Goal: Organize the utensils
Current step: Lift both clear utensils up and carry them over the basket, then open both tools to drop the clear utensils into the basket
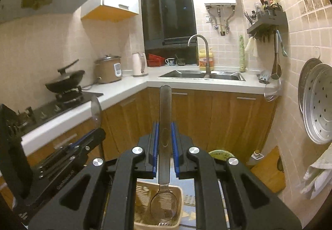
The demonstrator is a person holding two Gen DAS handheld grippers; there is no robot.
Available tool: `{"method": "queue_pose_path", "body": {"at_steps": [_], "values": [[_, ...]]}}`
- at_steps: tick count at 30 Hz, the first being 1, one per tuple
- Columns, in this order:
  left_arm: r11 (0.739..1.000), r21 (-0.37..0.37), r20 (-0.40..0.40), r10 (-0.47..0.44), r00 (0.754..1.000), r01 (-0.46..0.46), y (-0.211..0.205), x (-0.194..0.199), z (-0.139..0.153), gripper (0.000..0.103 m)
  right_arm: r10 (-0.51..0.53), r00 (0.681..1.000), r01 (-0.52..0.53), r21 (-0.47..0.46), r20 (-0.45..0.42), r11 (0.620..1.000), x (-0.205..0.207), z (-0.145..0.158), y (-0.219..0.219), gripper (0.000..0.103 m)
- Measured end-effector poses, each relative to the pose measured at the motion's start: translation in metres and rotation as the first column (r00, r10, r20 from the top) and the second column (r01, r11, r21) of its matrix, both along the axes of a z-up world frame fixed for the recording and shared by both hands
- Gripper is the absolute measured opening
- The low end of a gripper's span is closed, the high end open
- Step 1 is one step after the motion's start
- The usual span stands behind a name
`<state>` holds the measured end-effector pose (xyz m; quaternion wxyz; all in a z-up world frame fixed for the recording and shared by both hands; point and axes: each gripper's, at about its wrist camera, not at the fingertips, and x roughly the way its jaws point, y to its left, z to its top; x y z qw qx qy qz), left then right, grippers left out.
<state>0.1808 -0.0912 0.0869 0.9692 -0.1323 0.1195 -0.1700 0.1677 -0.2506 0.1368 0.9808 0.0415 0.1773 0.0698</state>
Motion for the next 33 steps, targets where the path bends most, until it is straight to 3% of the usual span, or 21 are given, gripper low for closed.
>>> {"method": "queue_pose_path", "body": {"at_steps": [5, 13, 15, 16, 18, 21, 24, 28, 33], "values": [[0.998, 0.054, 0.019, 0.033, 0.999, -0.034, -0.01, -0.002, -0.01, 0.009, -0.003, 1.0, 0.003, -0.012, 0.018, 1.0, 0.005, -0.018, 0.003, 0.01], [0.999, 0.053, -0.021, 0.006, 1.0, -0.005, -0.001, -0.009, -0.02, 0.011, 0.014, 0.998, -0.012, -0.033, 0.06, 0.999, -0.014, -0.027, 0.007, 0.011], [0.999, 0.046, -0.031, -0.011, 0.999, 0.013, 0.006, -0.015, -0.022, 0.015, 0.039, 0.998, -0.037, -0.04, 0.044, 0.999, -0.022, -0.025, 0.007, 0.013], [0.999, 0.045, -0.032, -0.017, 0.999, 0.019, 0.01, -0.019, -0.021, 0.018, 0.049, 0.998, -0.048, -0.038, 0.038, 0.998, -0.026, -0.024, 0.006, 0.025], [0.998, 0.05, -0.026, -0.029, 0.999, 0.03, 0.019, -0.031, -0.017, 0.024, 0.06, 0.997, -0.058, -0.042, 0.041, 0.997, -0.038, -0.021, 0.006, 0.036], [0.998, 0.042, -0.019, -0.037, 0.999, 0.038, 0.035, -0.052, -0.005, 0.025, 0.068, 0.997, -0.066, -0.056, 0.043, 0.996, -0.057, -0.013, 0.005, 0.036], [0.999, 0.026, -0.017, -0.038, 0.999, 0.038, 0.055, -0.076, 0.012, 0.039, 0.067, 0.996, -0.063, -0.065, 0.051, 0.996, -0.082, 0.0, 0.002, 0.036], [0.996, 0.057, -0.109, -0.069, 0.992, 0.076, 0.077, -0.104, 0.033, 0.044, 0.083, 0.996, -0.08, -0.095, 0.034, 0.992, -0.114, 0.015, 0.001, 0.036], [0.991, 0.091, -0.243, -0.077, 0.967, 0.102, 0.094, -0.125, 0.036, 0.044, 0.121, 0.99, -0.128, -0.102, -0.067, 0.987, -0.139, 0.019, 0.003, 0.036]]}}
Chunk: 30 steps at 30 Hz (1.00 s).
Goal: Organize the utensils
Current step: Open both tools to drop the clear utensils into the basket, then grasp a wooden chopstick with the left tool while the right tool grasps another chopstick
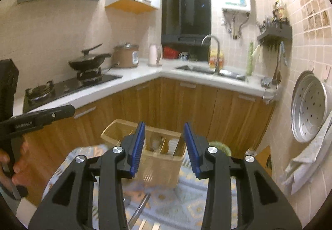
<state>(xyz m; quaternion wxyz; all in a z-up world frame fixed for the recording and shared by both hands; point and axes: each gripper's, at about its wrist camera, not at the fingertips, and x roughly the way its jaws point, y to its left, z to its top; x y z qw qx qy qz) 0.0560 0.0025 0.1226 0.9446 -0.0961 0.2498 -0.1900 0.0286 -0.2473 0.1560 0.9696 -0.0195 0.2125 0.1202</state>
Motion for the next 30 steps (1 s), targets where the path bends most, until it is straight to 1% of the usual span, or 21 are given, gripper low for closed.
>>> {"method": "queue_pose_path", "body": {"at_steps": [3, 4, 5, 7, 9, 11, 15, 16, 17, 18, 19, 21, 23, 24, 25, 27, 30], "values": [[0.998, 0.021, -0.115, -0.051, 0.992, 0.054, -0.001, -0.005, -0.015, 0.044, 0.032, 0.996, -0.033, -0.009, -0.088, 0.999, -0.008, -0.008, 0.004, 0.036], [0.997, 0.021, -0.158, -0.073, 0.985, 0.077, -0.003, -0.004, -0.022, 0.044, 0.062, 0.985, -0.063, -0.003, -0.162, 0.998, -0.008, -0.018, 0.006, 0.036], [0.994, 0.018, -0.208, -0.1, 0.973, 0.106, -0.005, -0.004, -0.033, 0.044, 0.083, 0.974, -0.084, 0.005, -0.211, 0.996, -0.007, -0.025, 0.009, 0.036], [0.991, 0.016, -0.267, -0.127, 0.955, 0.136, -0.008, -0.002, -0.051, 0.044, 0.105, 0.948, -0.106, 0.013, -0.302, 0.994, -0.004, -0.041, 0.013, 0.036], [0.99, 0.021, -0.317, -0.129, 0.94, 0.143, -0.01, 0.001, -0.071, 0.044, 0.122, 0.918, -0.129, 0.007, -0.378, 0.992, -0.001, -0.057, 0.021, 0.036], [0.987, 0.011, -0.389, -0.142, 0.91, 0.159, -0.008, 0.004, -0.097, 0.042, 0.144, 0.869, -0.169, -0.01, -0.473, 0.986, 0.005, -0.084, 0.03, 0.036], [0.984, -0.062, -0.469, -0.177, 0.865, 0.168, 0.002, 0.003, -0.136, 0.042, 0.211, 0.799, -0.27, -0.022, -0.562, 0.963, 0.012, -0.134, 0.049, 0.036], [0.984, -0.071, -0.487, -0.179, 0.855, 0.166, 0.002, 0.004, -0.145, 0.042, 0.234, 0.77, -0.3, -0.013, -0.593, 0.954, 0.014, -0.147, 0.055, 0.035], [0.983, -0.079, -0.497, -0.184, 0.848, 0.166, 0.002, 0.005, -0.15, 0.038, 0.246, 0.75, -0.318, -0.008, -0.614, 0.948, 0.016, -0.157, 0.06, 0.035], [0.982, -0.092, -0.516, -0.191, 0.835, 0.167, 0.002, 0.008, -0.158, 0.036, 0.252, 0.736, -0.33, -0.008, -0.629, 0.944, 0.018, -0.165, 0.066, 0.033], [0.98, -0.106, -0.535, -0.197, 0.821, 0.166, 0.002, 0.011, -0.165, 0.034, 0.254, 0.73, -0.337, -0.011, -0.634, 0.941, 0.02, -0.17, 0.069, 0.03], [0.976, -0.143, -0.564, -0.215, 0.797, 0.162, 0.0, 0.017, -0.176, 0.033, 0.267, 0.722, -0.362, -0.02, -0.638, 0.932, 0.02, -0.179, 0.078, 0.029], [0.972, -0.175, -0.578, -0.23, 0.783, 0.156, -0.002, 0.021, -0.184, 0.033, 0.272, 0.723, -0.374, -0.028, -0.634, 0.927, 0.02, -0.18, 0.082, 0.025], [0.97, -0.186, -0.58, -0.236, 0.78, 0.156, -0.003, 0.023, -0.187, 0.033, 0.267, 0.73, -0.389, -0.061, -0.629, 0.919, 0.018, -0.184, 0.089, 0.023], [0.969, -0.193, -0.582, -0.24, 0.777, 0.155, -0.004, 0.024, -0.19, 0.033, 0.261, 0.728, -0.39, -0.07, -0.634, 0.918, 0.018, -0.186, 0.09, 0.02], [0.965, -0.216, -0.581, -0.249, 0.775, 0.149, -0.006, 0.028, -0.192, 0.033, 0.258, 0.716, -0.387, -0.062, -0.649, 0.92, 0.021, -0.192, 0.09, 0.019], [0.96, -0.244, -0.589, -0.26, 0.765, 0.138, -0.011, 0.034, -0.198, 0.033, 0.26, 0.702, -0.381, -0.042, -0.663, 0.924, 0.027, -0.196, 0.091, 0.018]]}}
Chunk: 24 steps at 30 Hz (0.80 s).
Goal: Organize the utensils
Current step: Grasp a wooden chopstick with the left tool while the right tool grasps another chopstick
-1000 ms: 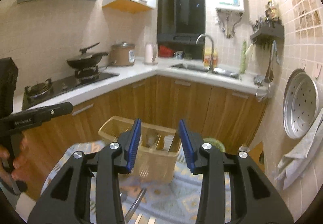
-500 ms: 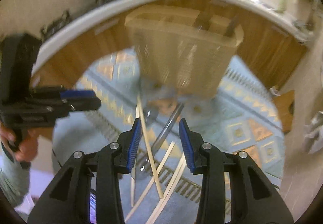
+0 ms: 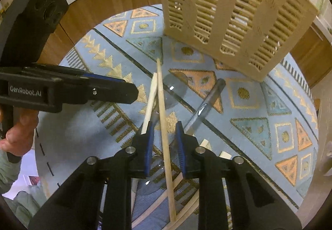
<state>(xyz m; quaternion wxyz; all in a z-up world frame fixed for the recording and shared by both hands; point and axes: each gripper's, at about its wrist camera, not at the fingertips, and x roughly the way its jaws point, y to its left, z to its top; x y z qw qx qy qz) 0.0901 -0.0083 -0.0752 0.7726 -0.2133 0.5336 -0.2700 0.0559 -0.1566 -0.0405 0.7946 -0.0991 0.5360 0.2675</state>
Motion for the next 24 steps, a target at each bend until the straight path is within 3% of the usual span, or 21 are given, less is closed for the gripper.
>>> {"method": "queue_pose_path", "body": {"at_steps": [2, 4, 10, 18, 20, 24], "values": [[1.0, 0.007, -0.01, -0.001, 1.0, 0.001, -0.006, 0.003, -0.004, 0.033, 0.0, 1.0, 0.0, 0.021, -0.012, 1.0, 0.003, 0.0, -0.002, 0.017], [1.0, 0.01, -0.005, 0.001, 1.0, -0.001, -0.01, 0.005, -0.003, 0.033, -0.002, 1.0, 0.002, 0.01, -0.016, 1.0, 0.003, -0.001, -0.003, 0.007], [0.999, 0.041, 0.011, 0.003, 1.0, -0.004, -0.017, 0.005, 0.0, 0.033, -0.054, 0.999, 0.054, 0.025, -0.006, 0.998, 0.002, 0.004, -0.011, 0.005], [0.988, 0.151, 0.06, 0.011, 0.998, -0.02, -0.04, 0.004, 0.007, 0.033, -0.159, 0.987, 0.159, 0.089, -0.001, 0.983, -0.001, 0.019, -0.055, 0.005], [0.977, 0.208, 0.072, 0.024, 0.997, -0.038, -0.048, 0.004, 0.008, 0.023, -0.178, 0.984, 0.177, 0.086, -0.005, 0.98, 0.0, 0.017, -0.061, 0.005], [0.953, 0.295, 0.109, 0.033, 0.993, -0.064, -0.058, -0.002, 0.011, 0.02, -0.198, 0.98, 0.198, 0.086, -0.011, 0.976, -0.002, 0.015, -0.073, 0.005]]}}
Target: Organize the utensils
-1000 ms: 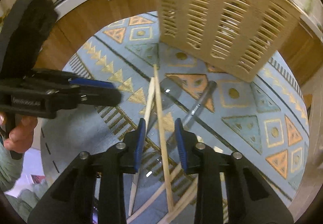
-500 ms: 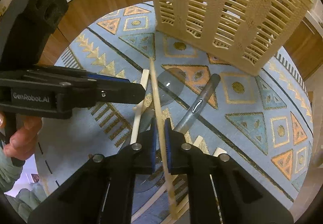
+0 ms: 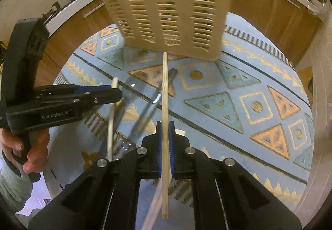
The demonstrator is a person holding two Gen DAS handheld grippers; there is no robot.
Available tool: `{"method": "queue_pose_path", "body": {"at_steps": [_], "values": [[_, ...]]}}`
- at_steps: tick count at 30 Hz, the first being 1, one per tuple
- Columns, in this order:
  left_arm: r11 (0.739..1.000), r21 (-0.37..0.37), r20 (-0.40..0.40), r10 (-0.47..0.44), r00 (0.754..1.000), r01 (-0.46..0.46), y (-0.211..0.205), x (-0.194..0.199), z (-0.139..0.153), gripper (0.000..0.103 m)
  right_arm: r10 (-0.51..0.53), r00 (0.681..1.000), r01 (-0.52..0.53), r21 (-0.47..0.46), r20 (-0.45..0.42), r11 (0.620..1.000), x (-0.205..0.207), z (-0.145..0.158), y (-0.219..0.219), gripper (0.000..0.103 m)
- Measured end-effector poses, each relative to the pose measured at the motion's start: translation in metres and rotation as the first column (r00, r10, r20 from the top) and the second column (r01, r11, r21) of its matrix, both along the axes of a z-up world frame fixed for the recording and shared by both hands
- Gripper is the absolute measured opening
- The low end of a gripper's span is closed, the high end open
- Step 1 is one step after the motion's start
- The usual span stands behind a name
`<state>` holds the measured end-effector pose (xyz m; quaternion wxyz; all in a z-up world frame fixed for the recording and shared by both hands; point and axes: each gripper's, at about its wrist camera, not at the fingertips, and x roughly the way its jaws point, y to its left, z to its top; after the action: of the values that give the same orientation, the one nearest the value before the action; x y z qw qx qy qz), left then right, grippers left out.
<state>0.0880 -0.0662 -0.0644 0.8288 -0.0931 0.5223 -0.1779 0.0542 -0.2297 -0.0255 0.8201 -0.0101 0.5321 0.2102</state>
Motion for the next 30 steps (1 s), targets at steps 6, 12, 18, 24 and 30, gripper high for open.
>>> {"method": "queue_pose_path", "body": {"at_steps": [6, 12, 18, 24, 30], "values": [[0.998, 0.007, 0.002, 0.07, 0.998, -0.07, 0.003, -0.001, -0.005, 0.002, -0.016, 1.0, 0.016, -0.002, 0.001, 1.0, 0.0, -0.003, -0.008, 0.005], [0.996, -0.082, -0.052, 0.016, 0.998, -0.021, 0.02, 0.015, -0.002, 0.002, -0.06, 0.997, 0.06, -0.016, -0.046, 0.998, 0.005, -0.011, -0.023, 0.005], [0.997, 0.019, -0.057, -0.073, 0.996, 0.074, 0.037, 0.022, 0.012, 0.002, -0.143, 0.982, 0.141, -0.025, -0.123, 0.99, 0.009, -0.02, -0.044, 0.005], [0.994, 0.046, -0.043, -0.097, 0.994, 0.099, 0.045, 0.018, 0.009, 0.002, -0.181, 0.962, 0.182, -0.016, -0.203, 0.983, 0.017, -0.022, -0.051, 0.007], [0.989, 0.04, -0.011, -0.14, 0.99, 0.141, 0.039, 0.01, 0.011, 0.002, -0.176, 0.941, 0.163, -0.07, -0.289, 0.984, 0.036, -0.021, -0.047, 0.011]]}}
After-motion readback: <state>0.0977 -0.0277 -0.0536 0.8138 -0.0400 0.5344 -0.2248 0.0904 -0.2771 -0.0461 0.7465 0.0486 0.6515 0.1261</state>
